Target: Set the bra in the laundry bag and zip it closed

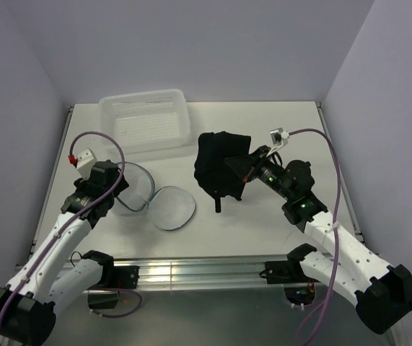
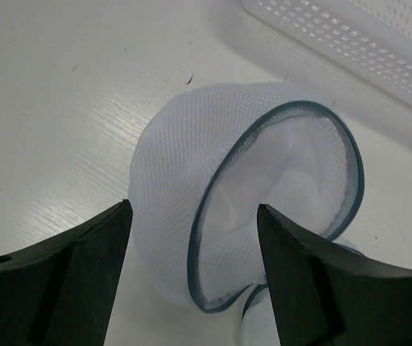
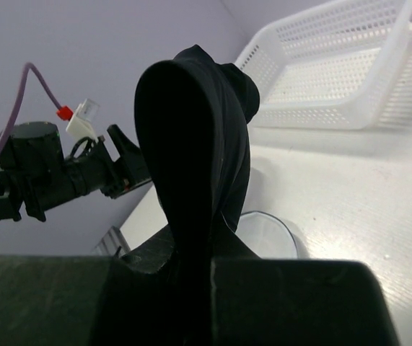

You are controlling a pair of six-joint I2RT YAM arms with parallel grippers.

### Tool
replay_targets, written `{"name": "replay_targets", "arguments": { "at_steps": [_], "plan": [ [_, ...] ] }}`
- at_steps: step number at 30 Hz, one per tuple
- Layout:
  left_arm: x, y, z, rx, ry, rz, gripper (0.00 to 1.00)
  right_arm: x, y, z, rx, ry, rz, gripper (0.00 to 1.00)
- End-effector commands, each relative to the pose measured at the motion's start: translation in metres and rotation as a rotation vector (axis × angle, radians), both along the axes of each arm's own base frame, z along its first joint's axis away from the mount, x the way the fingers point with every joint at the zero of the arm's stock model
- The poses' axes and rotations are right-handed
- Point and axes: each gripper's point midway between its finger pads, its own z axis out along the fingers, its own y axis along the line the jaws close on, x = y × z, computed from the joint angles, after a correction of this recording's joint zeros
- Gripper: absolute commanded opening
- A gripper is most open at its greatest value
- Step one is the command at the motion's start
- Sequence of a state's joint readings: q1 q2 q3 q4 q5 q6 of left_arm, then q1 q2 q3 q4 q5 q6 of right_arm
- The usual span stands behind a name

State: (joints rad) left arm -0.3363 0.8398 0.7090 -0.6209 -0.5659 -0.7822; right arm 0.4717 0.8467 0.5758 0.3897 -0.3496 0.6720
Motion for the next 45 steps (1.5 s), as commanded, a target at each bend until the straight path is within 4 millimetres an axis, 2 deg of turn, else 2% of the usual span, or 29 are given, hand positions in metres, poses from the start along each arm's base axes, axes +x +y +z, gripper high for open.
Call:
{"name": "replay_targets", "arguments": {
  "at_steps": [1,4,8,10,11,12,13,17,19,23,28,32,33,35,36,39,45],
  "plan": [
    [0.018,-0.008,-0.001,-0.041,-0.023,-0.001,0.75,0.002,0.0,0.0,-0.022,-0.018,-0.006,0.0],
    [0.023,-0.012,-0.006,-0.055,-0.034,-0.007,0.68,0.003,0.001,-0.004,-0.031,-0.012,-0.004,0.0],
    [0.025,-0.018,-0.011,-0.077,-0.047,-0.034,0.34,0.003,0.001,-0.004,-0.034,-0.014,-0.007,0.0],
    [0.026,-0.02,-0.01,-0.086,-0.056,-0.047,0.21,0.004,0.0,-0.002,-0.034,-0.017,-0.015,0.0],
    [0.027,-0.022,-0.009,-0.091,-0.06,-0.056,0.09,0.005,-0.002,-0.001,-0.036,-0.019,-0.021,0.0],
    [0.027,-0.025,-0.008,-0.102,-0.065,-0.067,0.03,0.004,-0.002,0.0,-0.034,-0.024,-0.024,0.0],
    [0.027,-0.025,-0.009,-0.104,-0.065,-0.071,0.0,0.004,-0.003,0.002,-0.034,-0.024,-0.028,0.0],
    [0.028,-0.038,-0.005,-0.165,-0.112,-0.128,0.0,0.006,-0.005,0.004,-0.038,-0.029,-0.047,0.0],
    [0.025,-0.055,-0.009,-0.232,-0.108,-0.188,0.0,0.007,-0.006,0.007,-0.037,-0.033,-0.05,0.0],
    [0.021,-0.092,-0.002,-0.331,-0.142,-0.298,0.0,0.01,-0.006,0.014,-0.033,-0.041,-0.062,0.0],
    [0.019,-0.129,0.029,-0.409,-0.219,-0.384,0.0,0.012,-0.007,0.03,-0.023,-0.065,-0.074,0.0],
    [0.014,-0.15,0.041,-0.496,-0.263,-0.448,0.0,0.012,-0.009,0.047,-0.01,-0.097,-0.082,0.0],
    [0.012,-0.153,0.036,-0.518,-0.258,-0.449,0.0,0.011,-0.009,0.056,0.001,-0.116,-0.081,0.0],
    [0.013,-0.161,0.04,-0.56,-0.283,-0.464,0.0,0.011,-0.008,0.066,0.026,-0.129,-0.073,0.0],
    [0.011,-0.162,0.033,-0.563,-0.273,-0.464,0.0,0.01,-0.007,0.074,0.047,-0.15,-0.068,0.0],
    [0.011,-0.167,0.031,-0.588,-0.289,-0.478,0.0,0.008,0.001,0.084,0.086,-0.165,-0.034,0.0],
    [0.011,-0.167,0.026,-0.588,-0.299,-0.48,0.0,0.008,0.019,0.087,0.11,-0.171,-0.011,0.0]
  ]
}}
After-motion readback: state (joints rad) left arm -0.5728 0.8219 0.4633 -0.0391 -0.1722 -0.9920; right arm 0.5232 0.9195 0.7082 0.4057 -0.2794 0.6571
